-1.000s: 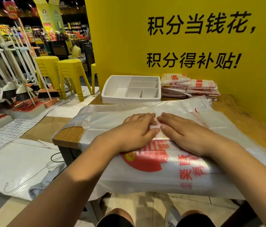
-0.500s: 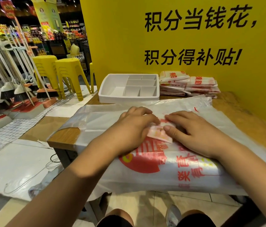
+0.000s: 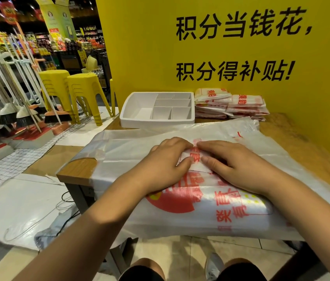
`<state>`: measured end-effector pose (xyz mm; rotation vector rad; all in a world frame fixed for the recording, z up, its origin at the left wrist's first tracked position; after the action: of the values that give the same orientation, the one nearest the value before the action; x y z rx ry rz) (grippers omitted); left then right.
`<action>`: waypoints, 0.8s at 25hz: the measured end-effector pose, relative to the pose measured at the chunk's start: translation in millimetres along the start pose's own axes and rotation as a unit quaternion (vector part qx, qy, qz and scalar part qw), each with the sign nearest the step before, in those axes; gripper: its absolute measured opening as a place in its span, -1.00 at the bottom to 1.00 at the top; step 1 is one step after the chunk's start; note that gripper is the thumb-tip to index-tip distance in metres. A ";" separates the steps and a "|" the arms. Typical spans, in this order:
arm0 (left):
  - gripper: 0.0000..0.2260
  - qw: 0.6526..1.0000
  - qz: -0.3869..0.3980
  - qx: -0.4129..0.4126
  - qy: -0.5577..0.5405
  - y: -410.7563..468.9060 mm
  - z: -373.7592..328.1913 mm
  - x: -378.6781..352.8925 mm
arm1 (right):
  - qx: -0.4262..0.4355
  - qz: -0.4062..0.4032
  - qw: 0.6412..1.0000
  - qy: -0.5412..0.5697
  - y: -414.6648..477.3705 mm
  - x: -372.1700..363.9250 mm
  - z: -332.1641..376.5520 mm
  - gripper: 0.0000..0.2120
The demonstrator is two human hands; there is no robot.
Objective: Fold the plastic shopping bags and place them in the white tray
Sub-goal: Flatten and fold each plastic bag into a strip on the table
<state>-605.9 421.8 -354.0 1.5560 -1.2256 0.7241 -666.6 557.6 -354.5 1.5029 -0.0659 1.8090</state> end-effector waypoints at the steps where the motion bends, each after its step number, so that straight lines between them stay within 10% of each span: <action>1: -0.54 0.999 0.025 0.003 0.022 -0.8 0.4 -4.2 | 0.000 0.030 0.999 -0.012 0.2 -5.0 1.1 -0.43; 11: -0.44 0.981 0.166 0.044 0.095 -21.4 22.9 -6.8 | -0.029 0.158 0.987 -0.006 -2.9 -15.4 -11.9 -0.31; 20: -0.50 0.998 -0.020 0.065 0.000 -16.0 28.2 13.9 | -0.089 0.026 0.980 0.176 -2.3 4.8 -13.2 -0.30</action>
<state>-589.7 390.5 -356.5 1.6824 -1.1634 0.7907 -676.1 568.2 -355.3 1.0503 -0.0904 2.0270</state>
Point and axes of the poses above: each hand's wrist, its own y-axis towards the middle knuckle, its own x-axis out of the back of the hand, z = x × y, the point moved 8 cm from there along y, towards the middle knuckle, and after that the axes turned 9 degrees about -z, right-handed, at the moved point
